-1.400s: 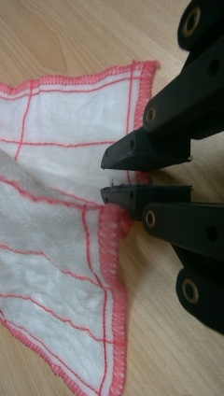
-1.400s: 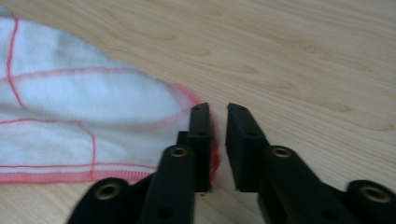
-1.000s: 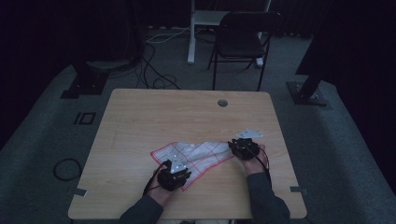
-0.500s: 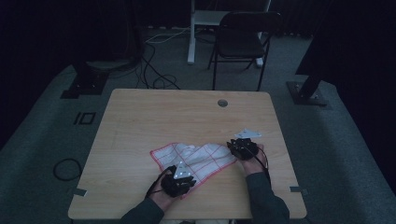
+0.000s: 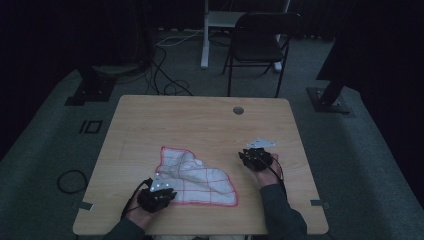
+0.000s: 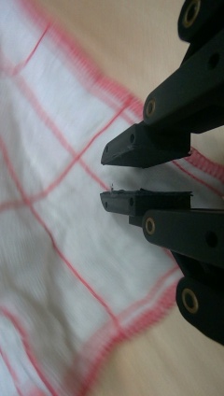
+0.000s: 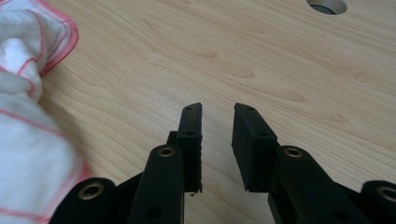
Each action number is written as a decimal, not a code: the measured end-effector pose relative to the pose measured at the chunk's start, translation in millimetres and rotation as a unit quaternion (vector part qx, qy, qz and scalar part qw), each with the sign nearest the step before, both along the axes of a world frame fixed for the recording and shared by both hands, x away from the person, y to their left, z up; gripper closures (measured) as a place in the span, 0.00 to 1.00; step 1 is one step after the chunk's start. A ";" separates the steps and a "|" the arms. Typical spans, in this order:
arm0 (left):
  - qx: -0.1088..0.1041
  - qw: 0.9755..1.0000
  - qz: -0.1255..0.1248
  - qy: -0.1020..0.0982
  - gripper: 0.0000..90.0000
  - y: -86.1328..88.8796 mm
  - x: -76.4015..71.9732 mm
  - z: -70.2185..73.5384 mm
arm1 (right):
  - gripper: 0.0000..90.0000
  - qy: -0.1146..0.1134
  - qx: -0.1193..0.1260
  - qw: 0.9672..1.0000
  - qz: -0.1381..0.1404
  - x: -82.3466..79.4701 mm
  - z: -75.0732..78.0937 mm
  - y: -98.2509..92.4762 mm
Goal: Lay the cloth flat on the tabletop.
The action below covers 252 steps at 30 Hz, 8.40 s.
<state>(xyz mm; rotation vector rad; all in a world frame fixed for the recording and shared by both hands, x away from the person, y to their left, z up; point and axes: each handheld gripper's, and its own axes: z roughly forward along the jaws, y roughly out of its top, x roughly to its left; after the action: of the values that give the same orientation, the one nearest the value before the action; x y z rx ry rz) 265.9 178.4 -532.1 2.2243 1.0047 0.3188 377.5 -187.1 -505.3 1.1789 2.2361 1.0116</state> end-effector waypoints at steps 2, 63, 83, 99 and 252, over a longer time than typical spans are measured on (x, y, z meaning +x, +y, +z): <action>0.005 1.000 0.018 -0.001 0.85 10.9 7.3 0.6 | 0.81 0.000 0.001 1.000 0.001 0.1 -0.2 0.7; 0.031 0.999 0.019 -0.034 0.71 -55.2 76.7 39.8 | 0.81 0.004 -0.004 0.998 0.058 -2.9 -8.8 55.5; 0.098 0.994 0.036 -0.002 0.96 -43.2 83.8 22.5 | 0.80 0.004 -0.003 0.998 0.057 -3.1 -7.7 54.2; -0.053 0.997 0.001 -0.062 0.98 -68.9 76.7 69.7 | 0.80 0.003 0.000 0.999 0.055 -3.2 -7.1 53.2; 0.026 0.997 0.058 -0.050 0.70 -25.8 66.4 -3.9 | 0.80 0.023 -0.033 0.999 0.023 -49.5 -33.5 21.5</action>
<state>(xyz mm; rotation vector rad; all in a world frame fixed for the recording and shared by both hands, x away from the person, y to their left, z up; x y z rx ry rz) 332.3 152.5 -536.0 2.1781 1.0853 0.5084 327.9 -165.6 -538.8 1.1369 2.3243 0.9286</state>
